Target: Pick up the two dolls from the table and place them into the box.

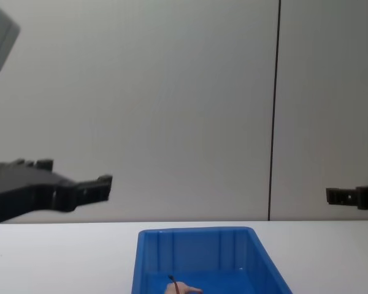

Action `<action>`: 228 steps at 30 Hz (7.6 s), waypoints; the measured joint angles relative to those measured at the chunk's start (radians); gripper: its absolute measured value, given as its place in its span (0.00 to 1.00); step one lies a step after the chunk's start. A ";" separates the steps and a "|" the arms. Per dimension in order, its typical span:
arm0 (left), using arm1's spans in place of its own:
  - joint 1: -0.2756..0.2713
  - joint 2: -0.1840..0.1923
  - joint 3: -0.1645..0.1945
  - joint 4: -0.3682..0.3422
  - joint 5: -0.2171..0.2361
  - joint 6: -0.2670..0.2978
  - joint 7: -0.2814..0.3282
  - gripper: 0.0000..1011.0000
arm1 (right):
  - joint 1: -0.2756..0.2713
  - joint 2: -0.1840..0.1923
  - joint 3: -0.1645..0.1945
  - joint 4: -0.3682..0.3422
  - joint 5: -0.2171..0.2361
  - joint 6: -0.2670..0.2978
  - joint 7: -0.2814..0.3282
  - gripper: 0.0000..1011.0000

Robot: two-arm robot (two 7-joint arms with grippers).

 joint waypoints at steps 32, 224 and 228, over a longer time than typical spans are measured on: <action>0.068 0.068 -0.017 0.036 -0.134 0.269 -0.107 0.99 | -0.002 0.001 0.001 0.001 -0.002 -0.004 -0.009 0.99; -0.605 -0.378 0.099 0.775 0.138 0.086 -1.109 0.12 | -0.002 0.001 0.001 0.001 -0.002 -0.004 -0.010 0.99; -0.607 -0.379 0.100 0.779 0.139 0.086 -1.112 0.12 | -0.002 0.001 0.001 0.001 -0.002 -0.004 -0.010 0.99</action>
